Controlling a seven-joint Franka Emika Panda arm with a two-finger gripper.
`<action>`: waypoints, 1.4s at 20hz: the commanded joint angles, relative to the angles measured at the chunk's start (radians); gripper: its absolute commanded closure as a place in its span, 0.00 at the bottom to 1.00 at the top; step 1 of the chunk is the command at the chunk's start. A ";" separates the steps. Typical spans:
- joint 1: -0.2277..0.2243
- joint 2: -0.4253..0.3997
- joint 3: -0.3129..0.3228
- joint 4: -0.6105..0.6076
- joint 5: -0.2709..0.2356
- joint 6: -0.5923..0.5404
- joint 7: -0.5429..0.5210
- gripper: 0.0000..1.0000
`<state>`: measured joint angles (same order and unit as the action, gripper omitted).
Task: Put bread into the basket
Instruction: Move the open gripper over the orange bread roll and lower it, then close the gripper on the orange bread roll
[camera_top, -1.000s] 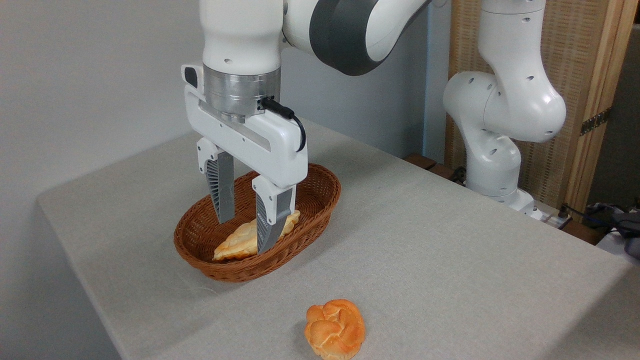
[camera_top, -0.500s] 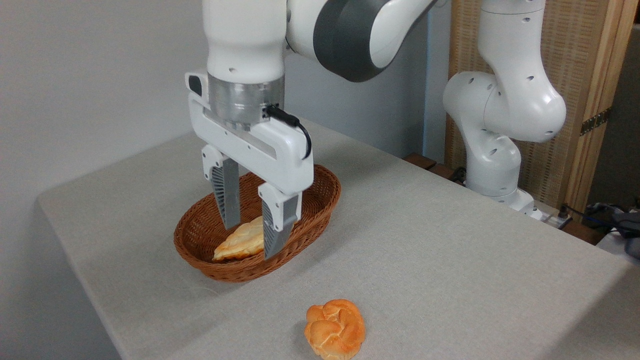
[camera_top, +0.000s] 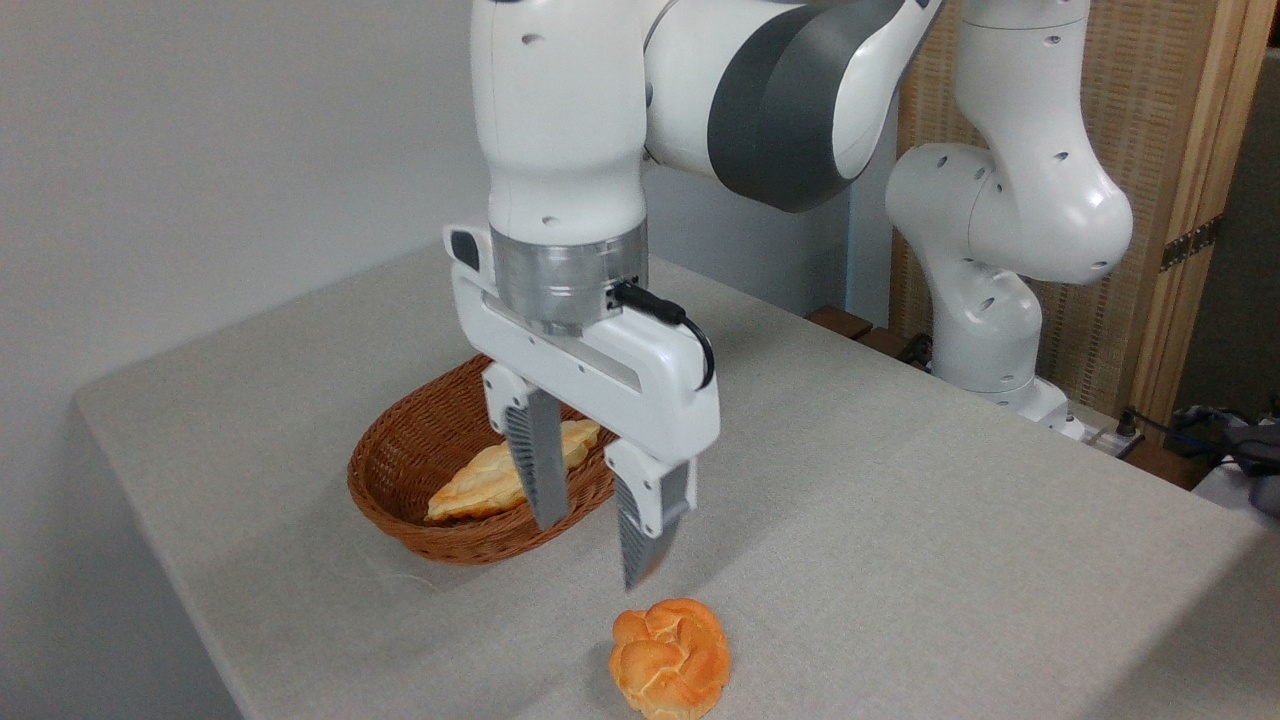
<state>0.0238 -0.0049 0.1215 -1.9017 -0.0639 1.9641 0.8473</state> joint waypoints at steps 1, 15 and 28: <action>-0.005 -0.010 0.023 -0.037 0.050 0.010 0.022 0.00; -0.008 0.025 0.069 -0.154 0.055 0.197 0.073 0.00; -0.018 0.049 0.059 -0.169 0.119 0.203 0.072 0.44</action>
<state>0.0102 0.0505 0.1760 -2.0571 0.0400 2.1458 0.9024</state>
